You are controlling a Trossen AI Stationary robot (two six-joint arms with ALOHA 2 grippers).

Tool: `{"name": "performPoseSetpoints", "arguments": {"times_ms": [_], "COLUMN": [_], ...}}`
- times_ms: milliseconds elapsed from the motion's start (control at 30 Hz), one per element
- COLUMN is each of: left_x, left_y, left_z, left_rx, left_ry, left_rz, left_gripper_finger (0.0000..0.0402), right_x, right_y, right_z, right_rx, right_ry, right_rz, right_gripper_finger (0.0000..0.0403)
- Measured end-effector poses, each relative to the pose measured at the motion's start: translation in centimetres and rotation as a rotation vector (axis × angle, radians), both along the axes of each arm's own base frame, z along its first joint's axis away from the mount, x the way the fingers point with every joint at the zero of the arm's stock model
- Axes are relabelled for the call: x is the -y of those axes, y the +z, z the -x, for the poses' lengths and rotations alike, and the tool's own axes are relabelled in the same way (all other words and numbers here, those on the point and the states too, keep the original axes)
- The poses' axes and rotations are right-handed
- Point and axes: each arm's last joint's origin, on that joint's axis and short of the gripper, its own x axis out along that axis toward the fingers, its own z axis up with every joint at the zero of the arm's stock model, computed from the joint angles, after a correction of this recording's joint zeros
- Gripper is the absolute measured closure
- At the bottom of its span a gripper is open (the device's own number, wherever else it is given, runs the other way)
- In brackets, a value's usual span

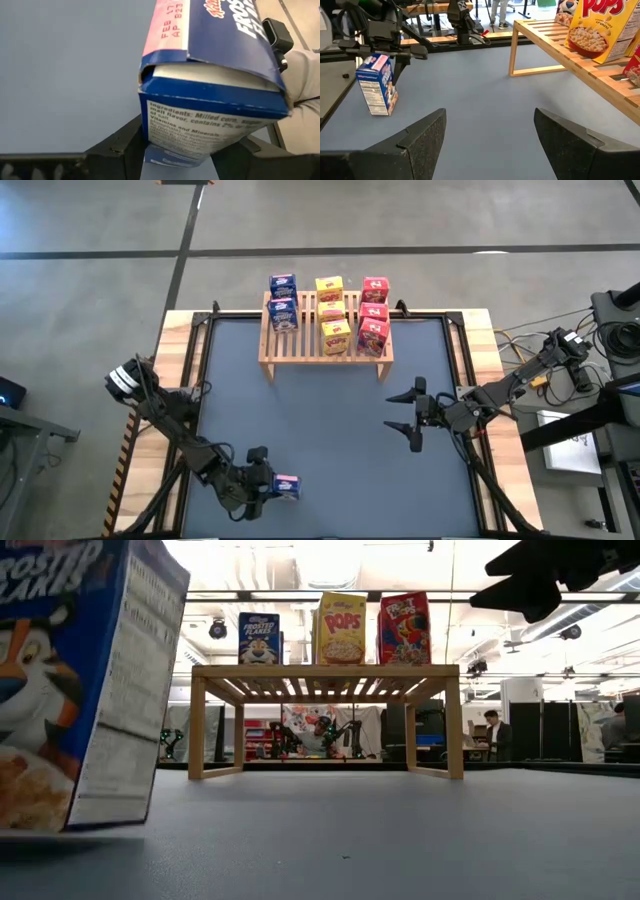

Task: Stack cereal on shelf
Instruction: Put the blue cereal box on the shelf aligned with the other blue cereal boxes

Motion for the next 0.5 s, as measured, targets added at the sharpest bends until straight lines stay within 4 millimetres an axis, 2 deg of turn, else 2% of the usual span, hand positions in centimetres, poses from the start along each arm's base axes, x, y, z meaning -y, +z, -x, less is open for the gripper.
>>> {"name": "performPoseSetpoints", "arguments": {"times_ms": [200,500], "left_x": [-0.9,-5.6], "left_y": [1.4,5.4], "left_z": [-0.6,-2.5], "left_rx": [0.067,0.166], "left_ry": [-0.006,-0.036], "left_rz": [-0.073,-0.224], "left_gripper_finger": [0.0226,0.0224], "right_x": [0.0,0.0], "right_y": [-0.2,-0.2], "right_z": [0.0,0.0], "right_rx": [-0.005,-0.005], "right_ry": [0.002,0.002], "right_rz": [0.010,0.010], "right_gripper_finger": [0.0113,0.0113]}}
